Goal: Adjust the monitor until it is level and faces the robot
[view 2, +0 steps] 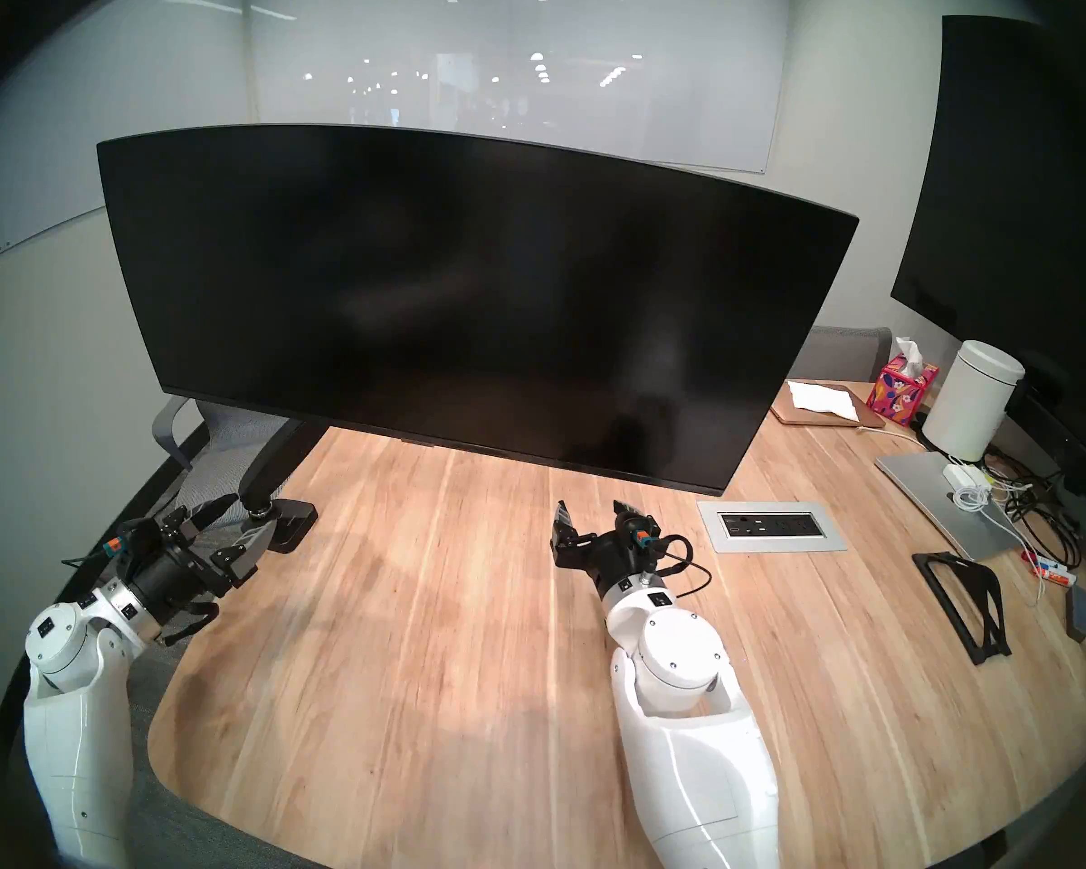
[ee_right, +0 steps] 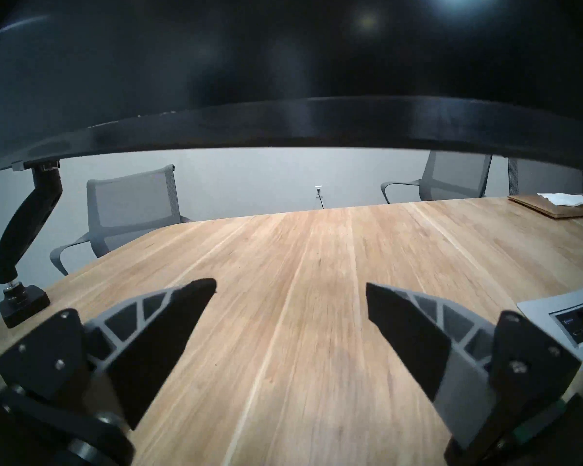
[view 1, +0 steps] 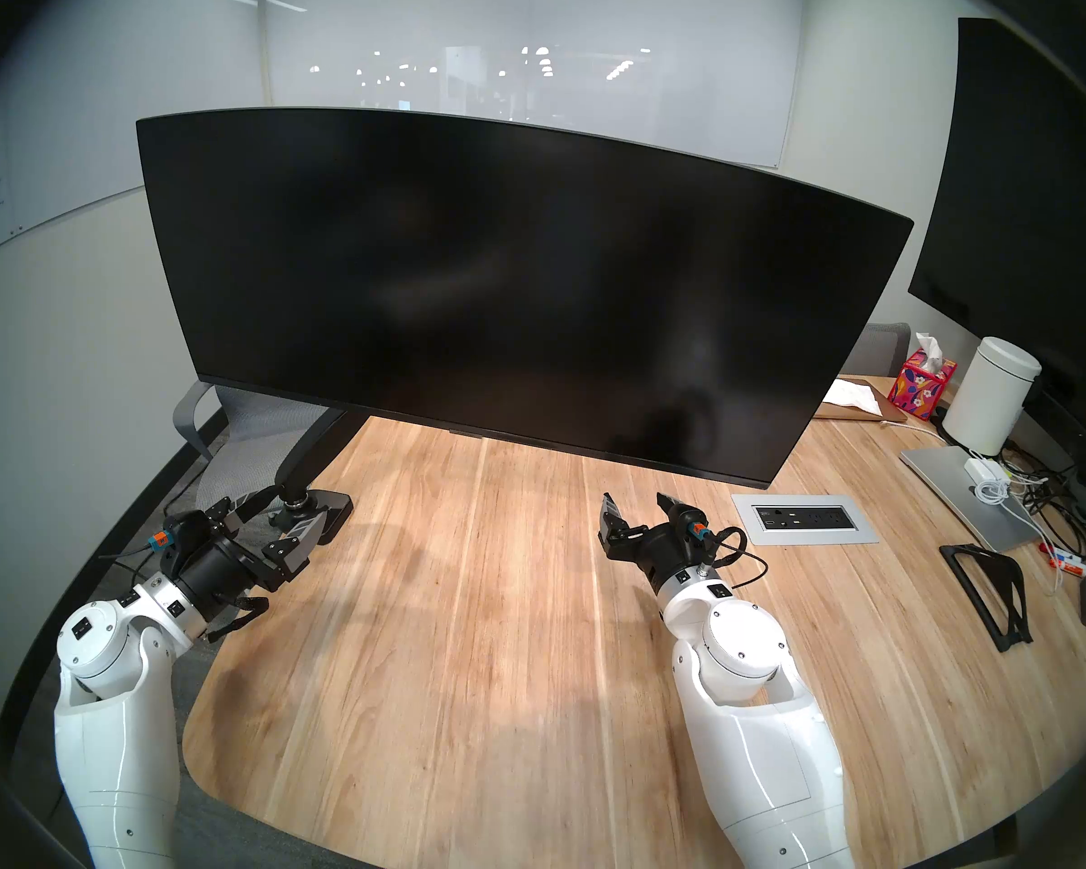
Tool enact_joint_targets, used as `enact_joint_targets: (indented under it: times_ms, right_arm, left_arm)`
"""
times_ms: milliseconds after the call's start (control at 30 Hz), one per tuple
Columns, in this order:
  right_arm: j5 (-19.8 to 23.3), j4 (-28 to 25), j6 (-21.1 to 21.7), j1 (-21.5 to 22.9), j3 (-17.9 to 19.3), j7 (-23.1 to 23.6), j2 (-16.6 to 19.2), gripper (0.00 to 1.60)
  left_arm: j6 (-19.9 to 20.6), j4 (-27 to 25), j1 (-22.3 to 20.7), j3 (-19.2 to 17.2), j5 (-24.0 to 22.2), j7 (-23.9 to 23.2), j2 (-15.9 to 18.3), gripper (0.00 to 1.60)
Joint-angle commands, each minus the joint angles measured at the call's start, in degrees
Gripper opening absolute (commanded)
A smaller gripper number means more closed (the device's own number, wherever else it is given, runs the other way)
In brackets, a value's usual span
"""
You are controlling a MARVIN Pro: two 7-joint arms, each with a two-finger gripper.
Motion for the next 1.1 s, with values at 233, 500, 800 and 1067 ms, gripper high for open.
enact_joint_targets:
  times_ms: [233, 500, 800, 1067]
  right_arm:
    - [-3.0, 2.7, -5.1, 5.0, 0.8, -3.3, -0.4, 1.60]
    - [-3.0, 2.9, -5.9, 5.4, 1.5, -3.1, -0.5, 1.60]
    - [-1.8, 2.7, -5.9, 5.8, 2.2, -2.0, -0.6, 1.60]
    - [-0.9, 2.4, -5.9, 6.3, 3.0, -1.6, -0.9, 1.60]
  left_arm:
    - [-0.1, -0.7, -0.1, 0.0, 0.0, 0.1, -0.1, 1.60]
    - [-0.1, -0.8, 0.0, 0.0, 0.0, 0.1, -0.1, 1.60]
    - [-0.1, -0.8, 0.0, 0.0, 0.0, 0.1, -0.1, 1.60]
    - [-0.1, -0.8, -0.1, 0.0, 0.0, 0.1, -0.1, 1.60]
